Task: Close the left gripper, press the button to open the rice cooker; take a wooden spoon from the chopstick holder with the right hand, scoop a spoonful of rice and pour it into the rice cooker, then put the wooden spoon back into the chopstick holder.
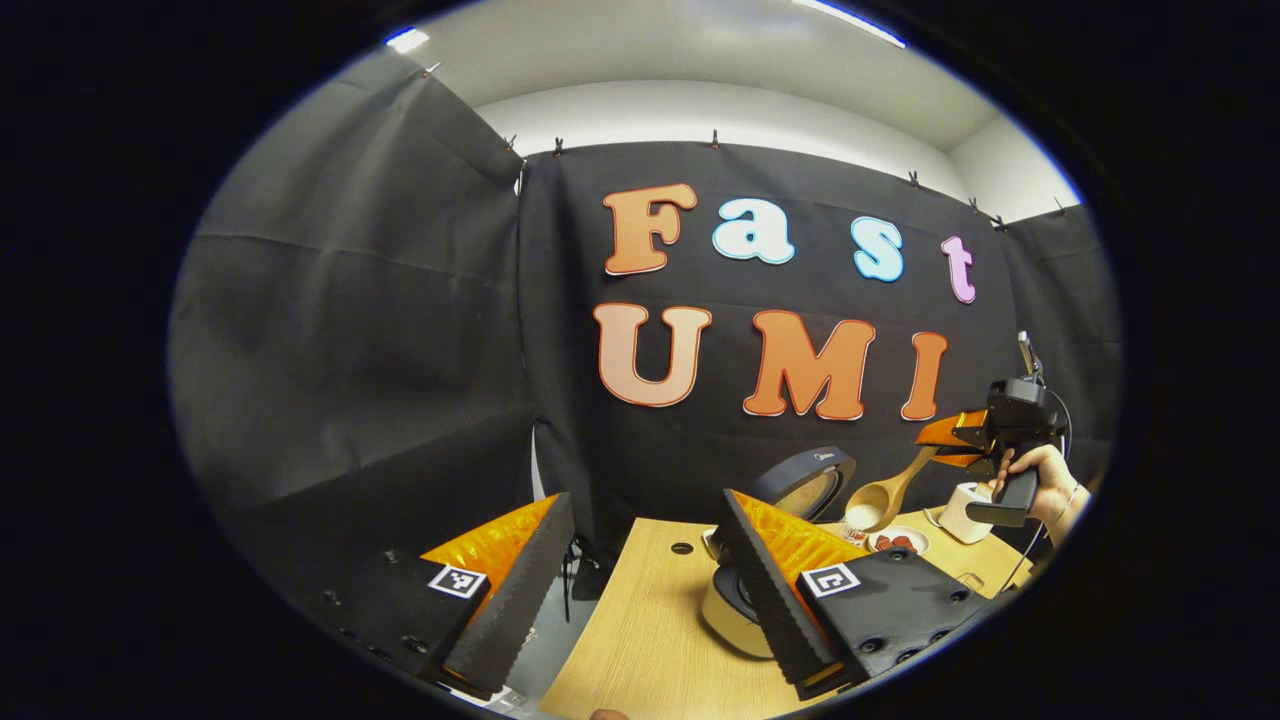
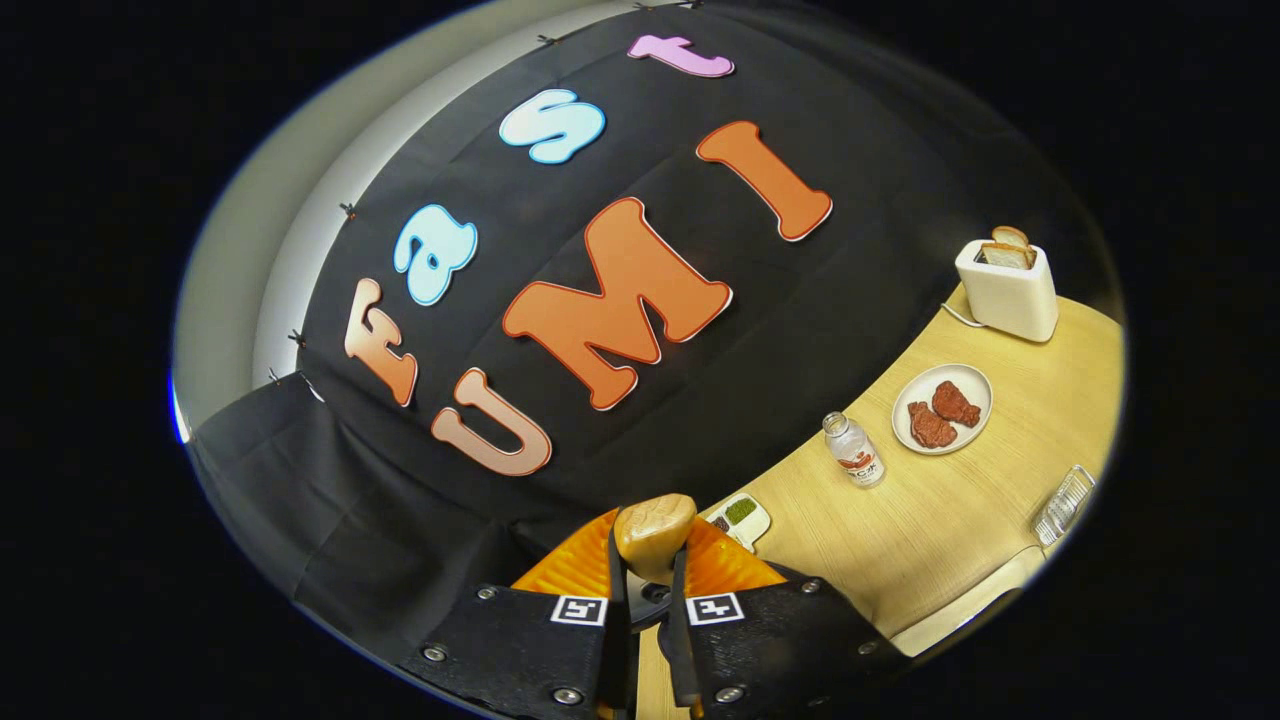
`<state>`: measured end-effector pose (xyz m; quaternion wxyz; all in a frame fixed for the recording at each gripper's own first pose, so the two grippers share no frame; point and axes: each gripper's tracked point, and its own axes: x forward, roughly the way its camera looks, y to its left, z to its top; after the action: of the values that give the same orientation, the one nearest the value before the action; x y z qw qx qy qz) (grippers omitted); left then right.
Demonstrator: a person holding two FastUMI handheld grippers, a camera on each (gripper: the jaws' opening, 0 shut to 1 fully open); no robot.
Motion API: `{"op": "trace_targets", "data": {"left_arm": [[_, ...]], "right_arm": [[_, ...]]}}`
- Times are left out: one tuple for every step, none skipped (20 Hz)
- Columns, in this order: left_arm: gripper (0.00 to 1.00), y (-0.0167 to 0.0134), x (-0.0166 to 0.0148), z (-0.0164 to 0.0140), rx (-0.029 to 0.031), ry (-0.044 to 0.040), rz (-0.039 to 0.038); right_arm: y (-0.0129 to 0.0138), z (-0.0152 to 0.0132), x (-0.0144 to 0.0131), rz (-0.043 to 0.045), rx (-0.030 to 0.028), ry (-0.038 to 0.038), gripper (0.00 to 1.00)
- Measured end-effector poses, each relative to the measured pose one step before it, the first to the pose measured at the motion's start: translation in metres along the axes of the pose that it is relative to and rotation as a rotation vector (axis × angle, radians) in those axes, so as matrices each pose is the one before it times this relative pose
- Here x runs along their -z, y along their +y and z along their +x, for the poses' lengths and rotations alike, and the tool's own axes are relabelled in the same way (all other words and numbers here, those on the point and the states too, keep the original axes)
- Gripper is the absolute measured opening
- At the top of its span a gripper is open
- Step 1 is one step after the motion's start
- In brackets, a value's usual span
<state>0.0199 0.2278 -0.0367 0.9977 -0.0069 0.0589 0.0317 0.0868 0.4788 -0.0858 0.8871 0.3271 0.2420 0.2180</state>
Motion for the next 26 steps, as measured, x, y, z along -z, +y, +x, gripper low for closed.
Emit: {"op": "trace_targets", "data": {"left_arm": [[1.00, 0.00008, -0.00044, 0.00030, -0.00047, -0.00078, -0.00014], [1.00, 0.00040, -0.00024, 0.00033, -0.00101, -0.00103, 0.00081], [1.00, -0.00011, 0.00005, 0.00104, -0.00060, -0.00007, 0.00080], [1.00, -0.00060, 0.00029, 0.00074, -0.00005, -0.00077, -0.00024], [0.99, -0.00021, -0.00118, -0.00096, 0.00015, -0.00100, -0.00153], [0.99, -0.00005, -0.00022, -0.00070, 0.00067, -0.00112, -0.00101], [0.98, -0.00072, 0.00028, -0.00027, -0.00002, -0.00069, 0.00024], [0.97, 0.00057, -0.00022, -0.00015, 0.00001, 0.00045, 0.00087], [0.96, 0.00020, -0.00010, 0.00035, 0.00052, 0.00050, 0.00025], [0.96, -0.00064, 0.00152, 0.00010, 0.00049, 0.00042, 0.00004], [0.99, 0.00007, -0.00045, -0.00036, -0.00032, 0.00024, 0.00001], [0.99, 0.00042, 0.00009, -0.00039, -0.00067, 0.00009, 0.00009], [0.96, 0.00029, -0.00024, -0.00029, -0.00103, -0.00001, 0.00076], [0.96, -0.00012, 0.00013, -0.00053, -0.00038, 0.00043, 0.00166], [0.96, 0.00069, 0.00006, -0.00049, -0.00025, 0.00068, 0.00145], [0.96, 0.00001, -0.00048, -0.00113, 0.00066, -0.00006, 0.00032], [0.97, -0.00024, 0.00002, -0.00071, 0.00004, -0.00048, -0.00002], [0.98, -0.00008, 0.00110, 0.00006, -0.00090, -0.00091, 0.00031], [0.98, -0.00019, 0.00034, -0.00005, -0.00005, 0.00170, -0.00153], [0.99, 0.00086, 0.00020, -0.00041, 0.00076, 0.00072, -0.00334], [0.99, -0.00040, -0.00074, -0.00066, 0.00134, -0.00040, -0.00248], [0.99, -0.00083, 0.00037, -0.00041, -0.00057, 0.00034, 0.00030], [1.00, 0.00060, -0.00018, -0.00086, -0.00115, 0.00041, 0.00220], [1.00, 0.00022, 0.00064, 0.00013, -0.00070, 0.00048, 0.00104], [1.00, 0.00019, -0.00062, -0.00099, -0.00027, 0.00081, -0.00039], [1.00, 0.00097, 0.00149, -0.00146, -0.00014, 0.00049, -0.00075]], "right_arm": [[0.00134, 0.00034, -0.00015, -0.01277, -0.00463, -0.00215, 0.14], [0.00209, -0.00023, -0.00066, -0.01082, -0.00436, -0.00342, 0.14], [0.00134, 0.00000, -0.00139, -0.00909, -0.00508, -0.00319, 0.14], [0.00320, -0.00111, 0.00011, -0.00561, -0.00749, -0.00126, 0.14], [0.00230, -0.00012, -0.00047, -0.00428, -0.00473, 0.00071, 0.14], [0.00097, -0.00047, 0.00104, -0.00700, -0.00317, 0.00070, 0.14], [0.00126, -0.00070, -0.00043, -0.00973, -0.00286, -0.00163, 0.14], [0.00141, -0.00034, -0.00014, -0.01241, -0.00034, -0.00096, 0.14], [0.00030, -0.00021, 0.00002, -0.01497, -0.00217, -0.00176, 0.14], [0.00042, -0.00054, 0.00106, -0.00992, -0.00087, -0.00038, 0.14], [0.00045, 0.00016, -0.00030, -0.00856, -0.00241, -0.00014, 0.14], [0.00211, -0.00078, -0.00006, -0.00622, -0.00475, -0.00087, 0.14], [0.00104, -0.00062, 0.00018, -0.00702, -0.00396, 0.00005, 0.14], [0.00058, -0.00066, 0.00056, -0.00995, -0.00097, 0.00105, 0.14], [0.00019, -0.00051, 0.00036, -0.01290, 0.00214, 0.00004, 0.14], [0.00056, 0.00037, 0.00131, -0.01505, -0.00077, 0.00105, 0.14], [0.00018, -0.00033, 0.00145, -0.01554, -0.00059, 0.00127, 0.14], [0.00135, -0.00095, 0.00179, -0.01924, -0.00173, 0.00243, 0.14], [0.00137, -0.00016, 0.00073, -0.02172, -0.00361, -0.00054, 0.14], [0.00099, -0.00190, 0.00068, -0.02174, -0.00162, -0.00183, 0.14], [0.00152, -0.00109, 0.00003, -0.02278, -0.00296, -0.00255, 0.14], [0.00225, -0.00054, 0.00253, -0.02341, -0.00243, -0.00330, 0.14], [0.00092, -0.00063, 0.00037, -0.02552, -0.00165, -0.00311, 0.14], [0.00287, -0.00092, -0.00045, -0.02649, -0.00404, -0.00483, 0.14], [0.00307, -0.00018, 0.00094, -0.02224, -0.00763, -0.00184, 0.14], [0.00299, -0.00124, 0.00137, -0.01808, -0.00913, -0.00226, 0.14]]}}
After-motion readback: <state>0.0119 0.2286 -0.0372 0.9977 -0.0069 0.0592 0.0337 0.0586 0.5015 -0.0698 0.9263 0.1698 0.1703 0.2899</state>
